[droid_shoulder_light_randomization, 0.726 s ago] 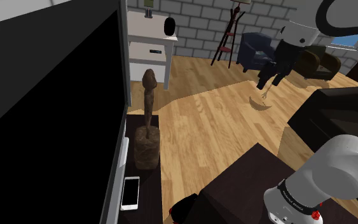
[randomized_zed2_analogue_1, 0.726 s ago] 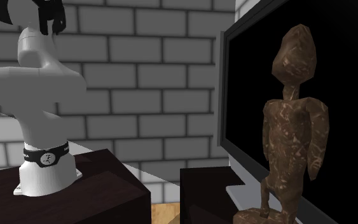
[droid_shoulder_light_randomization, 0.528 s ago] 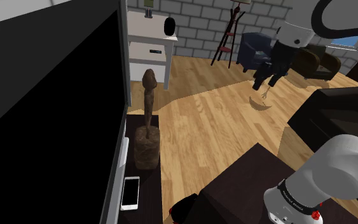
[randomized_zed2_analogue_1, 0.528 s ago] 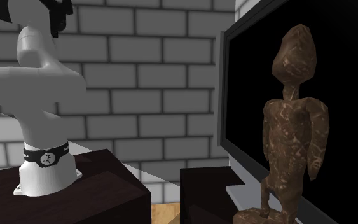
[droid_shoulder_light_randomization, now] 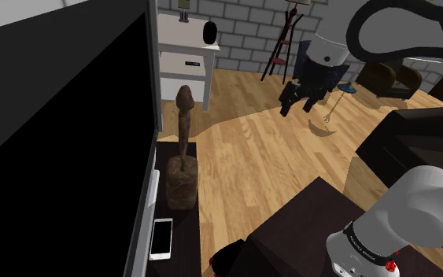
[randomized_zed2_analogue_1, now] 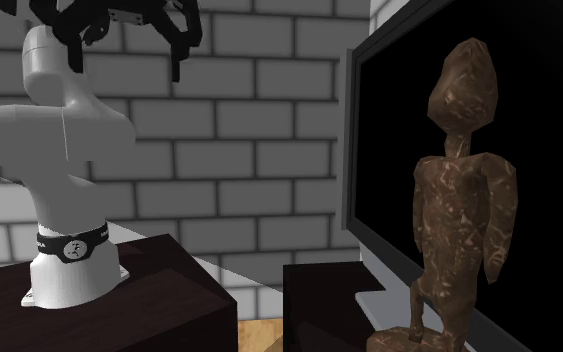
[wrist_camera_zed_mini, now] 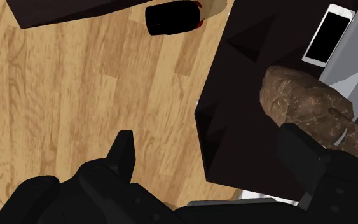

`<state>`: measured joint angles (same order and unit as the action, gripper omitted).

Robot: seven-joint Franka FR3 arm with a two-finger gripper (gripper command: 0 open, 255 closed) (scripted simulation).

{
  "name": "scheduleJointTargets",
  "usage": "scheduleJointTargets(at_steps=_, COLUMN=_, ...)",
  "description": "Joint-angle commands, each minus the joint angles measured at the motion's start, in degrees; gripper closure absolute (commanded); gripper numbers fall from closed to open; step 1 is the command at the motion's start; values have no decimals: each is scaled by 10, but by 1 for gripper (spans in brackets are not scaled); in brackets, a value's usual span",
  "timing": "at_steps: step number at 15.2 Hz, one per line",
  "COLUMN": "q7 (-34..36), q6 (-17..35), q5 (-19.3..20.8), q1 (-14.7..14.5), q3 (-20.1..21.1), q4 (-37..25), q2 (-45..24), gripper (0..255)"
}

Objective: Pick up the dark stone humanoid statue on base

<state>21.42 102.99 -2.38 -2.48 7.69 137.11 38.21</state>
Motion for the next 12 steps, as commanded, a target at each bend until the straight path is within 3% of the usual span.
scheduleJointTargets(at_steps=1, q7=36, q6=22, q5=-8, q1=-4, q3=27, q4=-17, q2=-33, gripper=0)
scheduleJointTargets(at_steps=7, q7=132, q6=79, q5=-4, q1=-4, q3=97, q4=-75, q2=-132, gripper=0)
scheduleJointTargets(at_steps=12, q7=220, q6=112, q5=28, q1=0, q3=151, q4=-145, q2=-229, gripper=0)
